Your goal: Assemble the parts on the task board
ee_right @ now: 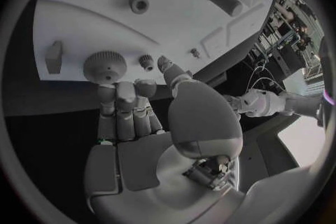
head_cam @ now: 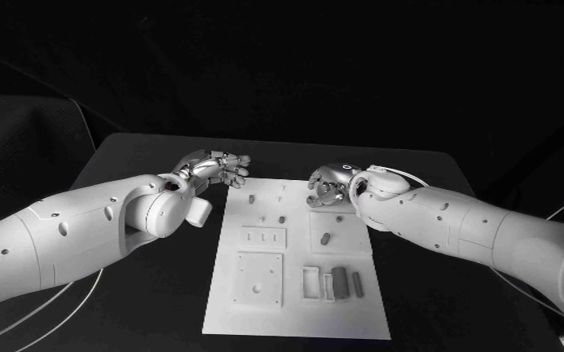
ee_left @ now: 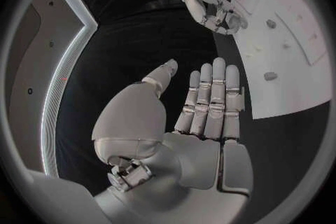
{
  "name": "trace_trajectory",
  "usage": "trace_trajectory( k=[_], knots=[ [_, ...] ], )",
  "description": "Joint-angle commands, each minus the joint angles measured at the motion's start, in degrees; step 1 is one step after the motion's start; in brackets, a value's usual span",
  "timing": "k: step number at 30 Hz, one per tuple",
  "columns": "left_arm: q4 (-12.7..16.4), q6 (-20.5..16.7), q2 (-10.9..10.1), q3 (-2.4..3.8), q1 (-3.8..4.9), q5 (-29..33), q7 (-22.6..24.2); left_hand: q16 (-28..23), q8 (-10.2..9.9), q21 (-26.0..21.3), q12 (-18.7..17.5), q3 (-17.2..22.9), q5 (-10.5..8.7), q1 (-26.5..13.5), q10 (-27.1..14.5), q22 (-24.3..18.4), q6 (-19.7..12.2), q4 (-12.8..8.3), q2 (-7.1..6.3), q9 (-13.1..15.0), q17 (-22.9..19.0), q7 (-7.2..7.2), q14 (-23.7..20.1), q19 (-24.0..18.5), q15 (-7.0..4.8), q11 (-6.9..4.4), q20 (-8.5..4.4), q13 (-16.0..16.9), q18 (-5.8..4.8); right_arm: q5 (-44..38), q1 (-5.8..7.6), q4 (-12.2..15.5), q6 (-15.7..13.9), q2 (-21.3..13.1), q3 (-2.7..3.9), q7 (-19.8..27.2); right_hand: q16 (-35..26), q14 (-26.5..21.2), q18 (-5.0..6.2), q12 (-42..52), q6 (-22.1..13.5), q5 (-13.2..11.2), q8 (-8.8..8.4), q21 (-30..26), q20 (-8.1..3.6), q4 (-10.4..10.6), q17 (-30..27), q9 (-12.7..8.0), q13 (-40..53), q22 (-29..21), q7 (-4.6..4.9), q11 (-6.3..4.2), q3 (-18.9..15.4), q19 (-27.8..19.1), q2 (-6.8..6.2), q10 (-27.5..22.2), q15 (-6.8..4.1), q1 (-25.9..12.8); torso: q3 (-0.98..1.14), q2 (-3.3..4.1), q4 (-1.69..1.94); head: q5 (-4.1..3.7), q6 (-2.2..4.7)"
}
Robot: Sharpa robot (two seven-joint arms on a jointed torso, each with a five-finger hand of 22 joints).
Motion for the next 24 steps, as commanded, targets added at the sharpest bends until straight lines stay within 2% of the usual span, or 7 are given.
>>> trace_trajectory(
  k=[1, 4, 13, 22, 24],
  knots=[
    [0.28, 0.44, 0.02, 0.08, 0.23, 0.28, 0.77, -0.34, -0.22, -0.19, -0.19, 0.01, 0.14, -0.53, -0.29, -0.09, -0.27, 0.29, 0.11, -0.07, -0.02, 0.31, -0.03, 0.07, 0.44, -0.02, 0.38, -0.10, 0.64, -1.92, -0.22, -0.13, 1.52, 0.16, -0.07, -0.96, 0.38, -0.33, 0.93, 0.36, -0.32, 0.17, 0.01, 0.31, -0.09, 0.27, 0.12, -0.07, 0.13, 0.10, 0.05, -0.13, -0.08, 0.13, -0.46, -0.36, -0.14, 0.02, -0.28, 0.61, 0.18, 0.01, 0.22],
    [0.19, 0.52, 0.03, 0.09, 0.28, 0.28, 0.66, -0.35, -0.23, -0.20, -0.21, 0.00, 0.14, -0.54, -0.30, -0.09, -0.28, 0.29, 0.10, -0.07, -0.02, 0.31, -0.04, 0.07, 0.44, -0.02, 0.38, -0.10, 0.64, -2.22, -0.36, -0.12, 1.81, 0.16, -0.10, -1.23, 0.65, -0.26, 0.96, 0.59, -0.35, 0.19, 0.13, 0.47, -0.11, 0.31, 0.26, -0.09, 0.27, 0.17, 0.06, -0.16, -0.03, 0.21, -0.39, -0.33, -0.17, 0.01, -0.27, 0.74, 0.16, 0.42, -0.16],
    [-0.07, 0.01, 0.22, 0.09, 0.39, 0.28, 0.93, -0.45, -0.33, -0.27, -0.37, -0.09, 0.14, -0.63, -0.43, -0.13, -0.39, 0.32, -0.02, -0.12, -0.03, 0.32, -0.12, 0.01, 0.47, -0.01, 0.39, -0.16, 0.63, -2.63, -0.58, 0.11, 1.32, 0.30, -0.13, -1.60, 2.09, -0.03, 1.15, 1.91, -0.01, 0.21, 0.83, 1.35, -0.24, 0.40, 0.99, -0.11, 1.08, 0.57, 0.01, -0.36, 0.32, 0.59, 0.12, -0.24, -0.40, 0.04, -0.18, 0.88, 0.11, 0.35, -0.21],
    [-0.13, 0.12, 0.24, 0.10, 0.41, 0.28, 0.82, -0.54, -0.46, -0.32, -0.54, -0.16, 0.15, -0.67, -0.60, -0.15, -0.54, 0.32, -0.10, -0.17, -0.04, 0.30, -0.15, -0.03, 0.49, -0.01, 0.39, -0.21, 0.63, -2.66, -0.59, -0.30, 1.45, 0.39, -0.13, -1.85, 3.24, 0.06, 1.32, 2.98, 0.47, 0.25, 1.34, 2.06, -0.35, 0.37, 1.56, -0.08, 1.73, 0.89, -0.10, -0.54, 0.75, 0.78, 1.11, -0.20, -0.61, 0.23, -0.24, 1.09, 0.31, 0.35, 0.13],
    [-0.11, 0.12, 0.24, 0.10, 0.43, 0.28, 0.81, -0.54, -0.47, -0.33, -0.55, -0.16, 0.15, -0.68, -0.61, -0.15, -0.55, 0.32, -0.10, -0.17, -0.04, 0.30, -0.16, -0.03, 0.49, -0.01, 0.39, -0.22, 0.63, -2.67, -0.59, -0.29, 1.76, 0.40, -0.13, -1.93, 3.87, 0.05, 1.40, 3.58, 1.12, 0.27, 1.75, 2.46, -0.40, 0.29, 1.87, 0.02, 2.09, 1.08, -0.26, -0.63, 1.02, 0.82, 1.80, -0.20, -0.73, 0.38, -0.22, 1.19, 0.26, 0.42, 0.29]
  ],
)
